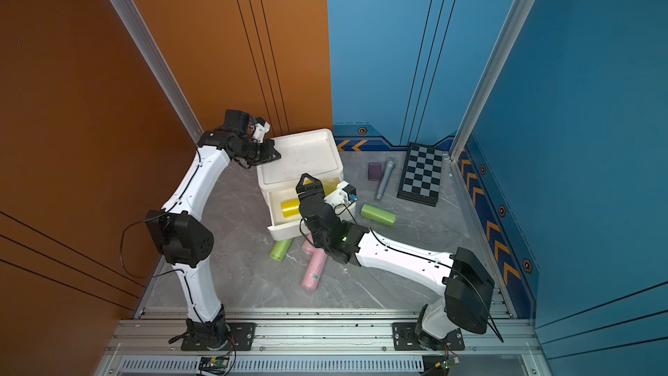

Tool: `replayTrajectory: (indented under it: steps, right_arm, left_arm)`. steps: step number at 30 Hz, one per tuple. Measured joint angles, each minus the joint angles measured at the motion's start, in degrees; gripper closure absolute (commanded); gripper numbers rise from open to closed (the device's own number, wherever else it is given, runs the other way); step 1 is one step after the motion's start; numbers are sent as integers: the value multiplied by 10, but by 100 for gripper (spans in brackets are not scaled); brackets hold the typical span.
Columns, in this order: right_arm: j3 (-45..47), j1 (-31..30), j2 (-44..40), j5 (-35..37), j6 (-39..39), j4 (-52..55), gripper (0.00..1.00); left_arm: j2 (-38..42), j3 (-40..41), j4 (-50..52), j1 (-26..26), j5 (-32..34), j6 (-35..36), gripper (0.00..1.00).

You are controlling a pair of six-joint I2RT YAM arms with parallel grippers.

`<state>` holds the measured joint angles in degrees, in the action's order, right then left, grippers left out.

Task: Sort the rolls of trash bags by color and place them into the drawer
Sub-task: Place the roll of trash bags in the drawer, then adjust the roll of trash bags in the drawer.

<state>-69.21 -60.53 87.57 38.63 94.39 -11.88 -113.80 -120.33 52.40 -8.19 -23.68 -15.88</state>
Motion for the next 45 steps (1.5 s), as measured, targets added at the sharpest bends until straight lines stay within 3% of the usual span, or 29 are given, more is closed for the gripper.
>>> replayTrajectory:
  steps: [8,12,19,26,33,38,45]
  right_arm:
    - [-19,-9,-7,-32,-58,7,44]
    - [-46,31,-35,-80,-121,45,51]
    - [-118,179,-61,-220,-222,121,100]
    - [-127,270,-31,-368,-291,182,100]
    - [-158,290,51,-486,-336,210,100]
    - [-156,273,75,-520,-351,227,100]
    - [-115,249,45,-524,-362,230,100]
  left_arm:
    - [0,-1,1,0,0,0,100]
    - [-1,-1,1,0,0,0,100]
    - [-1,-2,2,0,0,0,100]
    - [-1,-2,2,0,0,0,100]
    - [-1,-2,2,0,0,0,100]
    - [-1,-2,2,0,0,0,100]
    - [-1,-1,1,3,-2,0,100]
